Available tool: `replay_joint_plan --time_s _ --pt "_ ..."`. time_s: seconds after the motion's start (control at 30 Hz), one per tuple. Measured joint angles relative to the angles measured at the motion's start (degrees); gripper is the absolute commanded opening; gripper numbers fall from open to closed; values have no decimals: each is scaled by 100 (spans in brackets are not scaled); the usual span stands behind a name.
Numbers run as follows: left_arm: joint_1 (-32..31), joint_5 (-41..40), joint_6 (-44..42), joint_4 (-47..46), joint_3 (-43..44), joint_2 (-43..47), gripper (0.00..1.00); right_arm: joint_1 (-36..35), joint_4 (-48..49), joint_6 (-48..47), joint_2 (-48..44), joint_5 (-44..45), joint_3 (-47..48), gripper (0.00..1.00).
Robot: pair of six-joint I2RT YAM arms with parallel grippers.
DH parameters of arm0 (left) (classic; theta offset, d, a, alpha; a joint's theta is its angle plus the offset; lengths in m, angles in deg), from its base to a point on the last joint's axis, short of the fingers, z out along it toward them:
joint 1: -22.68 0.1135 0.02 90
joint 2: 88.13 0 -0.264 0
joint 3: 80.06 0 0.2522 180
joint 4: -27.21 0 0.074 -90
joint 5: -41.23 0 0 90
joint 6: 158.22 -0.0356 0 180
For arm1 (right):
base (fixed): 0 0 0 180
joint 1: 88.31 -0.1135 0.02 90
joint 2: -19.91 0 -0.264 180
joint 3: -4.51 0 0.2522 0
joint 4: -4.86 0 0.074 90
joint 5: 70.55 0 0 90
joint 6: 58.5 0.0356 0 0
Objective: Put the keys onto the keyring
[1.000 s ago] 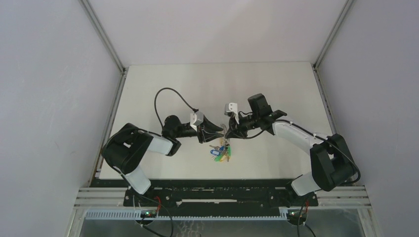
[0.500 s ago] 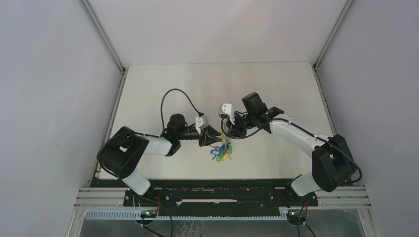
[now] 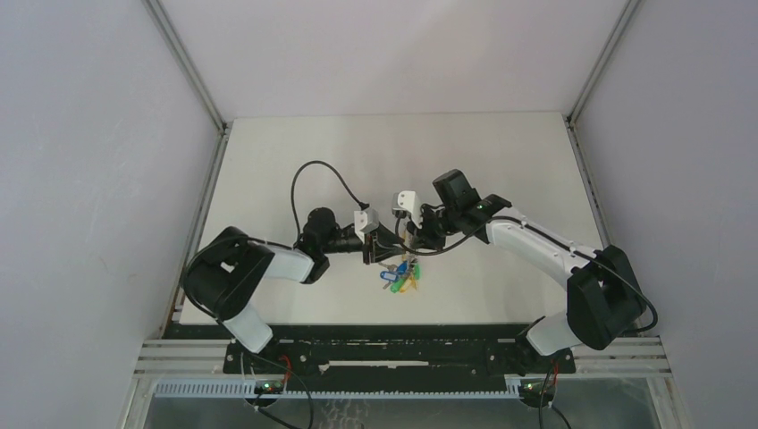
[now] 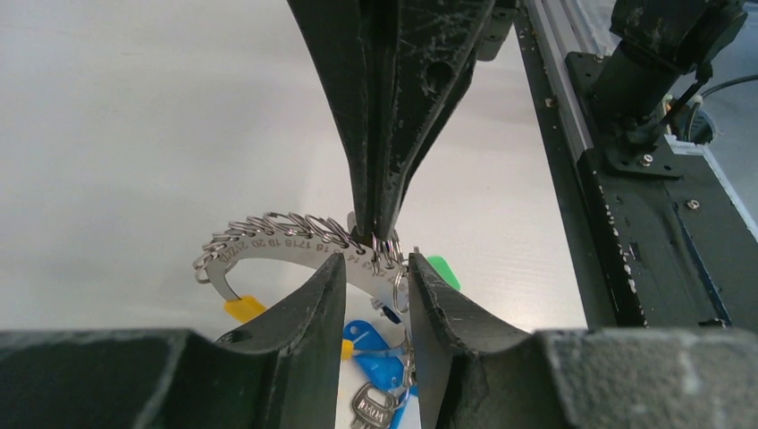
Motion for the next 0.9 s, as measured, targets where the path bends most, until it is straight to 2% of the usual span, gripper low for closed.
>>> replay_joint_plan --time_s 0.37,0.9 --pt "0 2 317 -540 0 -203 31 -55 -11 2 -17 52 2 0" --pt "-72 20 337 -509 7 -315 24 -90 -11 2 -105 50 42 0"
